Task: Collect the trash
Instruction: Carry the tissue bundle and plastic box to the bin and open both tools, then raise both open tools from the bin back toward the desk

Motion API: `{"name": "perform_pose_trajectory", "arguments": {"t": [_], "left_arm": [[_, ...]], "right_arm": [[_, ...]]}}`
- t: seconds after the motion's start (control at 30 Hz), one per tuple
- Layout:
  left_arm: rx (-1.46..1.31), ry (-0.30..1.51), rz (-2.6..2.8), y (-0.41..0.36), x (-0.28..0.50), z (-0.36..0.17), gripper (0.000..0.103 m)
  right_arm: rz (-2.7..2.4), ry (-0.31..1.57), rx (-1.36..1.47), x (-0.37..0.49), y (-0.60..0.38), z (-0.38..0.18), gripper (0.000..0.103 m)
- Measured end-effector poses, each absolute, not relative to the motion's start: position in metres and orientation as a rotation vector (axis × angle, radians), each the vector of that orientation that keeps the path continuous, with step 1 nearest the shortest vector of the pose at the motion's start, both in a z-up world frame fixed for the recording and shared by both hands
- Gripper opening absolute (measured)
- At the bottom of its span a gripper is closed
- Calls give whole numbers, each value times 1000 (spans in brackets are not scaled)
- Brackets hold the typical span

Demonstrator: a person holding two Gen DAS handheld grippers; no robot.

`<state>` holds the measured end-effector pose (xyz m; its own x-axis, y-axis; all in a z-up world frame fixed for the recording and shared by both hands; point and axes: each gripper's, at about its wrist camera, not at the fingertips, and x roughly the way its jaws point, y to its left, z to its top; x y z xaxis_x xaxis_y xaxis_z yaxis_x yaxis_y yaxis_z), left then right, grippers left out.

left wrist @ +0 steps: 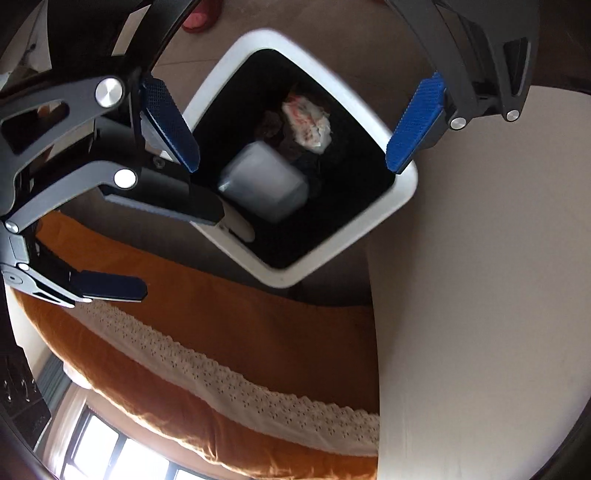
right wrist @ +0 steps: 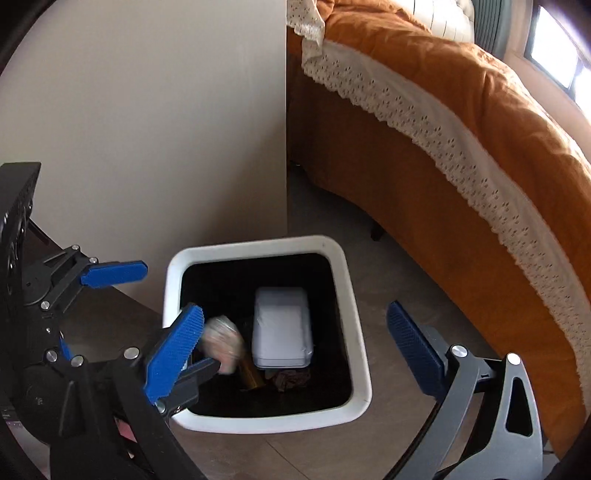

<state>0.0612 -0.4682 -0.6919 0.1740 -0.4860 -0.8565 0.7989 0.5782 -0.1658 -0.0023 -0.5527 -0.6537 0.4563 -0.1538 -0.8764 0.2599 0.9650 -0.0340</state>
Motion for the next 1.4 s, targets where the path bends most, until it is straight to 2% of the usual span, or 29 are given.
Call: {"name": "perform_pose_trajectory", "arguments": {"t": [0.27,0.6,0.83,1.1,1.4], "left_arm": [[371,1041,-908,-465,63,-690,99],[341,995,-895,-454,72,-610,99],[316,946,-890,-450,74,-526,99],[214,910,-840,-432,74,-413,99],[177,815,-792,-392,73,-290,99]], "right_arm": [[-277,1079,101,1,-553,-645,99],[-303,1036,96,7,-558,-557,99],[-337,985,115,2,-557,-483,99],[-368,822,39,-7,-539,-356,99],[-324,674,-4,-6,-508,-244,99]]}}
